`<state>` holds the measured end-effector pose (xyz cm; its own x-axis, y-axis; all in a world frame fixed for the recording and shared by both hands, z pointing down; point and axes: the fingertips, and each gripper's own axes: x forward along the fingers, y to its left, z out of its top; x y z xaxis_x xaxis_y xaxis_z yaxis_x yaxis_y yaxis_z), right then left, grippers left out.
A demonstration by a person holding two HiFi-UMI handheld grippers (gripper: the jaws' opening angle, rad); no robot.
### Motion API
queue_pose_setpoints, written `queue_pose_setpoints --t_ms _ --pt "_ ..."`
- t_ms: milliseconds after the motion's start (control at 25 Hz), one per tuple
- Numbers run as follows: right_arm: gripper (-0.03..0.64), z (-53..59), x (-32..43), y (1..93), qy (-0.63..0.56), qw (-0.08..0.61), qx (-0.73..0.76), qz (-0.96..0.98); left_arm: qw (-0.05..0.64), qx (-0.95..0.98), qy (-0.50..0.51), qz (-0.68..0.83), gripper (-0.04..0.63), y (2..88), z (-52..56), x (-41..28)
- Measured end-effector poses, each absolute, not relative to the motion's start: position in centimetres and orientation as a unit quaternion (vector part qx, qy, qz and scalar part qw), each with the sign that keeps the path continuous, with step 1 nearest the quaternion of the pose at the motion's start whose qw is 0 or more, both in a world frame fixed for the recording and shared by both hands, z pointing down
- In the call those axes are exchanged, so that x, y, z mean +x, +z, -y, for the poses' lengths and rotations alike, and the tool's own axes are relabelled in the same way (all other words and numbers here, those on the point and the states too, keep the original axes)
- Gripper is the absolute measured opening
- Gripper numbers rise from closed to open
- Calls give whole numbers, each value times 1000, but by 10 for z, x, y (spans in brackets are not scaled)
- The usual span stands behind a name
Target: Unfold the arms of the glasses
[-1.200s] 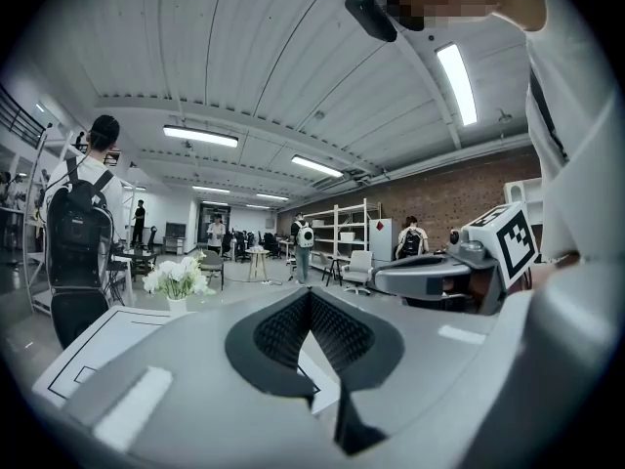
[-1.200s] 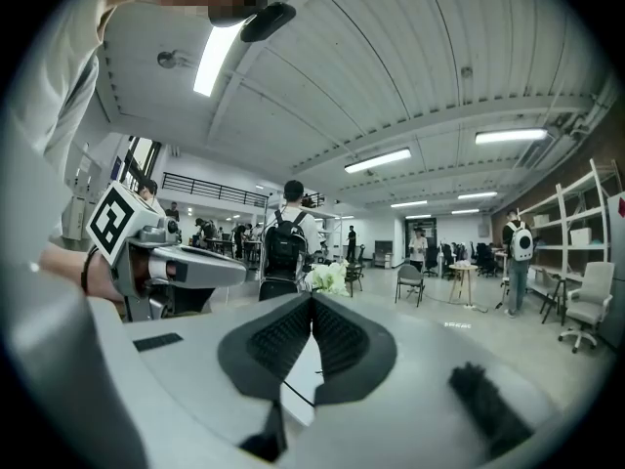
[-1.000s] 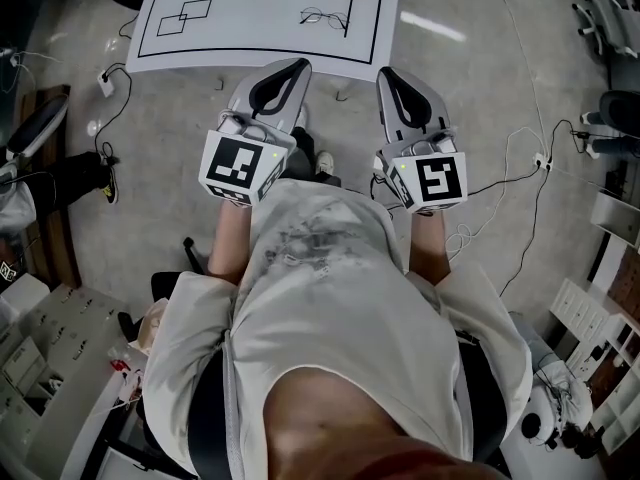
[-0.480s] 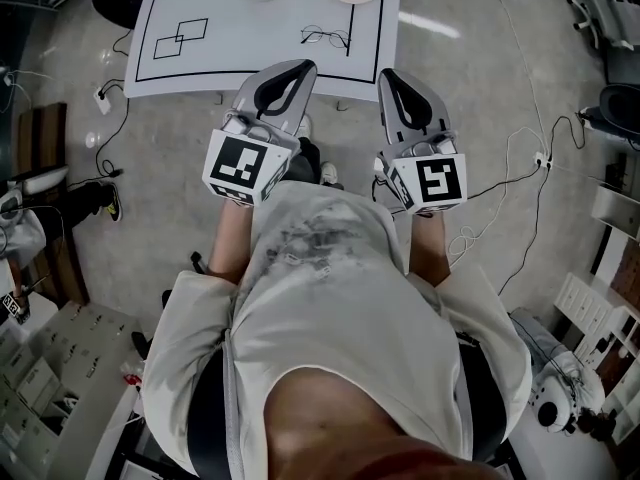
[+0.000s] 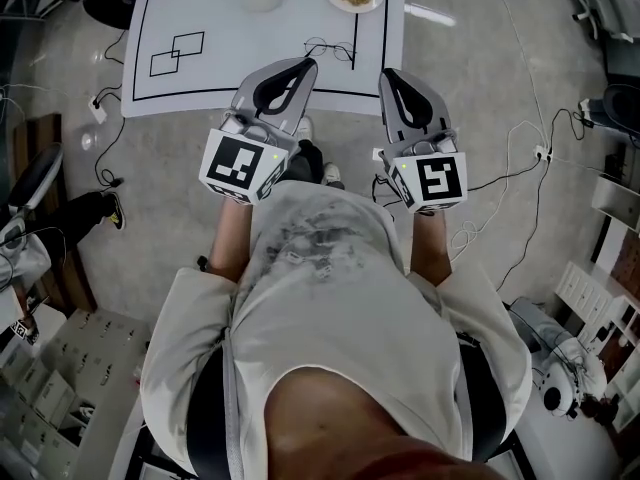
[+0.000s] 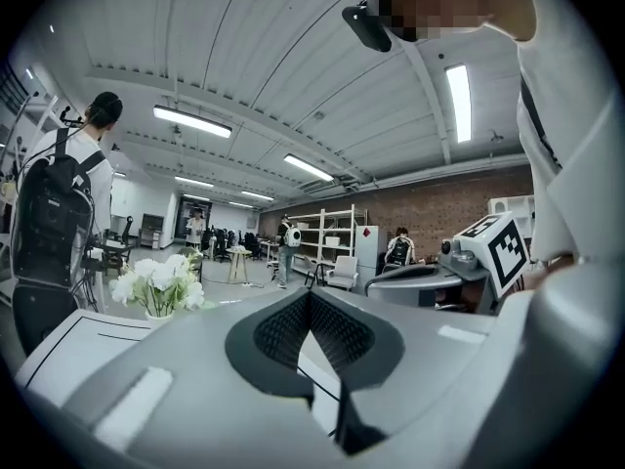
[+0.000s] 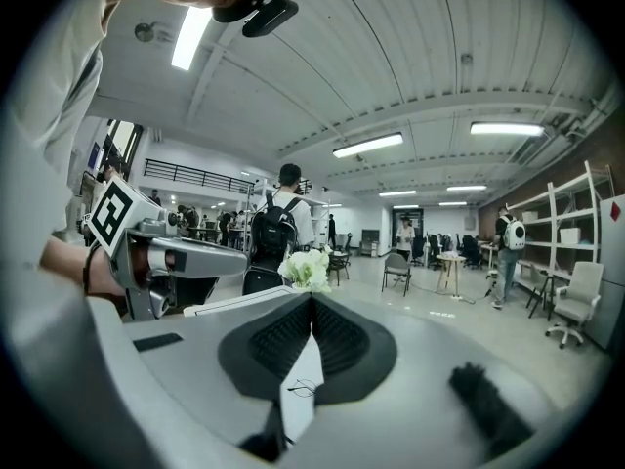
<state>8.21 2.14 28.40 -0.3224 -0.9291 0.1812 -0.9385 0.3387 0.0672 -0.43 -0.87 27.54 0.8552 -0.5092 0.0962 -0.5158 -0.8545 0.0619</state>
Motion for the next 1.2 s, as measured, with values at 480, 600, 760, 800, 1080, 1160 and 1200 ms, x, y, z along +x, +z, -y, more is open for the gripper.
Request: queue_pose_setpoints --t_ms 480,600,760,800,1080,1160,1200 --pt "17 24 78 304 49 108 589 799 36 976 39 211 11 293 52 -1" --pt "17 32 76 308 52 113 594 795 37 978 47 197 11 299 62 -2" --pt "18 39 75 313 57 119 600 789 41 981 60 177 11 304 70 -1" --pt "18 40 75 314 59 121 601 788 38 983 60 171 9 305 72 -1" --pt "18 45 76 326 72 133 611 777 29 986 75 145 11 322 82 4" --pt "18 45 77 329 75 136 612 775 31 986 86 143 11 328 84 5" --pt "18 44 78 331 76 138 612 775 31 985 91 143 11 332 85 6"
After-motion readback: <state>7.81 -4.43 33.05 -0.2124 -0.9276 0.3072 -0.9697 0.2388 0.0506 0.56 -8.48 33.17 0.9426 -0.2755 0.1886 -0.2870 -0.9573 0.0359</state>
